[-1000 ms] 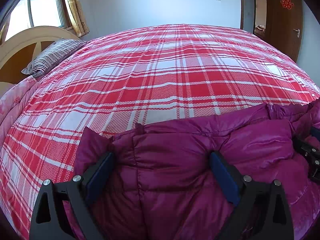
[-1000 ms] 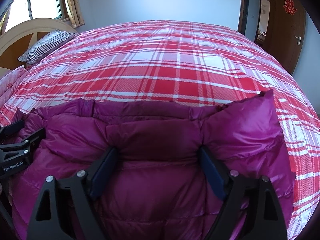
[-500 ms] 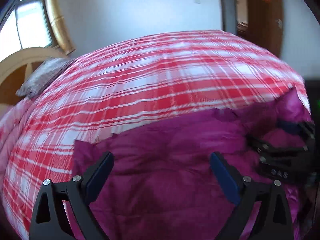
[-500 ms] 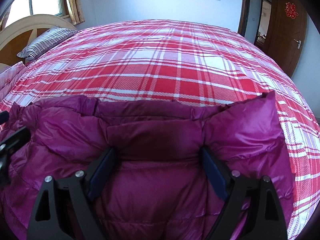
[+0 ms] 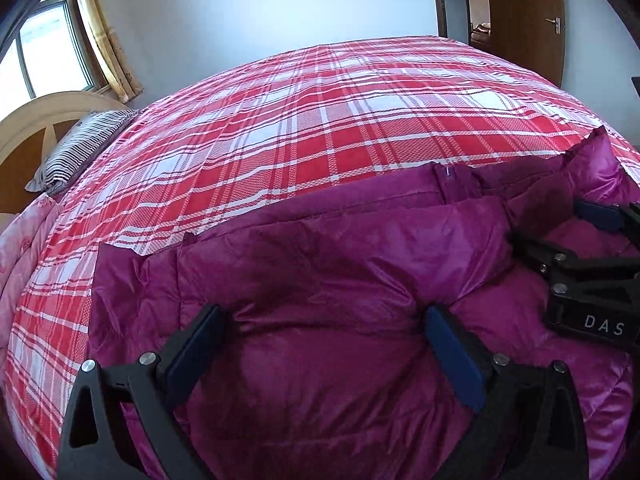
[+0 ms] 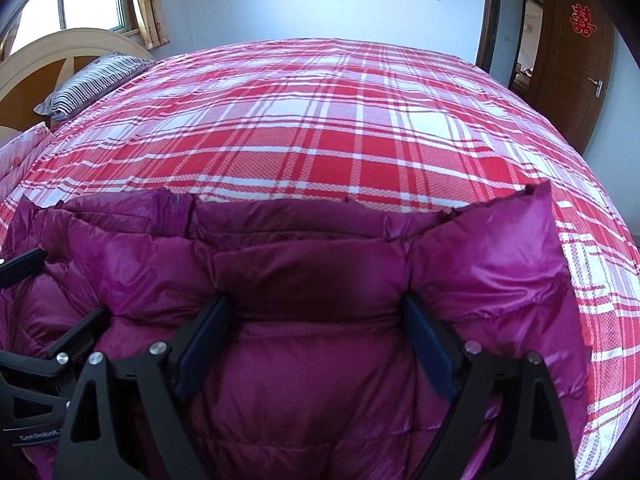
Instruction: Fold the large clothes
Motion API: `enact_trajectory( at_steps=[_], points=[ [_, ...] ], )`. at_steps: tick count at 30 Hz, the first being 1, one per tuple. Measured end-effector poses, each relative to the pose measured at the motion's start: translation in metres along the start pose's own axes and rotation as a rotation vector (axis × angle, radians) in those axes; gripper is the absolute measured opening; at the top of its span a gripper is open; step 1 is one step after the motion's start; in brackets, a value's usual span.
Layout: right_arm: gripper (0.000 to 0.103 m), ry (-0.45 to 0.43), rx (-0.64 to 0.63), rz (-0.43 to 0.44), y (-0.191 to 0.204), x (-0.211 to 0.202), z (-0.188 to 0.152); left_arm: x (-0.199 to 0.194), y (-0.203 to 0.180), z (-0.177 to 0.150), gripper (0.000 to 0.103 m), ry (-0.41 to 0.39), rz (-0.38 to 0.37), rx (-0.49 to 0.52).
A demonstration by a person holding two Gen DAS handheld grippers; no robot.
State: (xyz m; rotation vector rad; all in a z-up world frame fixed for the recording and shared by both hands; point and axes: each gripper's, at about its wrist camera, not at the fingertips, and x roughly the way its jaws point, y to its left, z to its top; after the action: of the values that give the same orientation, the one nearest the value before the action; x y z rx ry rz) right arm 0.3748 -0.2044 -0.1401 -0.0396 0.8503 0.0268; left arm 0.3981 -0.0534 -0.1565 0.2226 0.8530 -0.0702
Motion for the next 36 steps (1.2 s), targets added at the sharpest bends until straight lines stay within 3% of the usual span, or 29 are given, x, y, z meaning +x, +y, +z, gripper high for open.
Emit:
enact_trajectory(
  at_steps=[36],
  points=[
    [0.092,0.015,-0.021,-0.031,0.005,0.0044,0.0005,0.0063,0.0039,-0.0014,0.102,0.007,-0.03,-0.02]
  ],
)
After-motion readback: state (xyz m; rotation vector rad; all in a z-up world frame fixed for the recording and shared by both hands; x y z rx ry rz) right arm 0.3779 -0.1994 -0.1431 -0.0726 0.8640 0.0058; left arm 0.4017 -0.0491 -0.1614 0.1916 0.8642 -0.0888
